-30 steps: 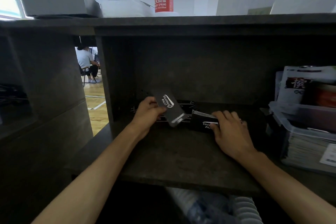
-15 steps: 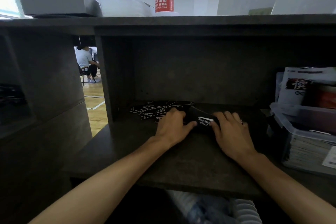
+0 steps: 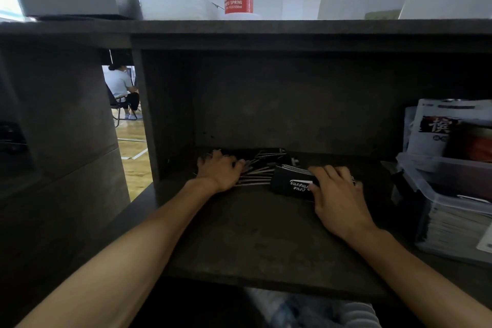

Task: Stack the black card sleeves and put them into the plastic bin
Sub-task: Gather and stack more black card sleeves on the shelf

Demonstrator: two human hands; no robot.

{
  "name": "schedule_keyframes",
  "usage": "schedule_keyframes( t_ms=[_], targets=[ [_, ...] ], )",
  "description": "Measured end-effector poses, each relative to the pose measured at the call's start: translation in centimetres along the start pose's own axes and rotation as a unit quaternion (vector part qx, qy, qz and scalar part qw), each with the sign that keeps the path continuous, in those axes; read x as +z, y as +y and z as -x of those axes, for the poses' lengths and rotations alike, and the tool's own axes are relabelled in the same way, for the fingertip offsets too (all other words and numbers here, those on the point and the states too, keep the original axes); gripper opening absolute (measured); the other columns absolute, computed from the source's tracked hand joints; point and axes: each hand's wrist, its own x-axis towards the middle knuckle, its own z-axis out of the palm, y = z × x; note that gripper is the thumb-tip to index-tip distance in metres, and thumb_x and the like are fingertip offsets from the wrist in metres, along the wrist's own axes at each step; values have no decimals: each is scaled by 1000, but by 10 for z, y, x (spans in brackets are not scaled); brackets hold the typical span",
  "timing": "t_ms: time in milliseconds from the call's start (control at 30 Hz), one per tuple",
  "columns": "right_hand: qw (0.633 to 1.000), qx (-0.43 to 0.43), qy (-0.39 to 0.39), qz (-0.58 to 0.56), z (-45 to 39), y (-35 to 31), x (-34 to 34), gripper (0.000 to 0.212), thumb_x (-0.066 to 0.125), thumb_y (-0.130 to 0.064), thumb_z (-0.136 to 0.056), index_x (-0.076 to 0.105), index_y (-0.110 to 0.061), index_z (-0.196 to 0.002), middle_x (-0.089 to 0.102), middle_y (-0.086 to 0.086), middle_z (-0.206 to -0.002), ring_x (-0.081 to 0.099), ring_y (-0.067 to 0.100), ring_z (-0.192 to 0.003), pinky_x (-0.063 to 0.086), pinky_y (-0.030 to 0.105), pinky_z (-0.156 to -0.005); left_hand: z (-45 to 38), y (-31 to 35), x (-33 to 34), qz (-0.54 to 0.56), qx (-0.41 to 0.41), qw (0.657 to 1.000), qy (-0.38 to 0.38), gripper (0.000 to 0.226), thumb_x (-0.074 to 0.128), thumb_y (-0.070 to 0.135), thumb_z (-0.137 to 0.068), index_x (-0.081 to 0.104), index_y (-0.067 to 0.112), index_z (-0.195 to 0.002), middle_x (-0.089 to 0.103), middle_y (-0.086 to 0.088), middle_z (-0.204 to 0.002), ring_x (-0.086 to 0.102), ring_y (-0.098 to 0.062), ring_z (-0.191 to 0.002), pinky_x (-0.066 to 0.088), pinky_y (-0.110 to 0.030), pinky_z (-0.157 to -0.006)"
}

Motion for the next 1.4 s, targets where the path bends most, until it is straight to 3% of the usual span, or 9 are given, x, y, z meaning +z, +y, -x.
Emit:
schedule_keyframes(
  t_ms=[100,233,467,633,800,967,1200,1267,1400],
  targets=[
    [1000,0,5,-4,1,0,0,42,48,-35,-98,44,-28,-140,50,-4,-130,39,19,-120,41,47,-92,15,6,-1,-10,43,999,-17,38,33,45,-101,47,41,-136,36,-11,-141,47,-35,-124,36,-53,-107],
    [1000,2,4,-7,1,-1,-1,42,47,-36,-98,44,-28,-139,51,-3,-129,40,20,-120,41,48,-93,29,7,2,-59,50,997,31,35,43,42,-100,49,38,-134,50,-10,-137,47,-31,-126,33,-49,-103],
    [1000,6,6,-10,2,0,-2,41,47,-36,-99,44,-28,-139,51,-3,-130,41,20,-119,42,47,-94,33,8,-1,97,10,984,149,43,65,28,-91,54,18,-132,61,-7,-126,55,-27,-121,42,-45,-102],
    [1000,7,3,-14,1,-1,-3,42,46,-37,-99,44,-27,-140,51,-1,-129,41,20,-119,42,48,-94,33,6,-14,466,-16,874,137,38,60,4,-91,58,13,-128,70,-3,-97,65,-19,-102,52,-36,-94],
    [1000,18,-10,-20,1,-2,-6,44,48,-36,-99,42,-27,-142,49,0,-131,40,20,-121,41,47,-97,45,23,-18,614,12,785,78,80,65,-2,-85,33,42,-145,65,-5,-96,66,-15,-99,54,-32,-80],
    [999,18,-23,-42,0,1,-8,46,51,-31,-98,41,-27,-143,48,1,-134,39,20,-121,41,46,-98,57,59,-6,570,47,817,77,80,60,-10,-86,35,38,-145,56,-7,-96,64,-16,-91,60,-31,-75],
    [997,25,-12,-78,0,1,-8,45,35,-43,-97,48,-29,-138,52,-1,-132,42,16,-117,40,44,-95,72,73,21,184,76,961,192,48,71,33,-87,52,16,-127,49,-6,-122,58,-21,-105,49,-38,-95],
    [998,19,1,-62,1,0,-8,46,37,-51,-97,49,-30,-136,54,-3,-130,41,17,-118,42,45,-94,76,74,26,73,141,961,224,38,65,42,-90,63,16,-117,50,-4,-118,55,-20,-104,44,-36,-96],
    [1000,7,-5,-18,3,3,-8,45,47,-47,-97,44,-33,-140,51,-5,-133,37,19,-124,42,49,-96,75,73,27,65,178,955,228,32,49,39,-98,70,17,-109,55,-3,-111,56,-20,-103,40,-37,-93]
  ],
)
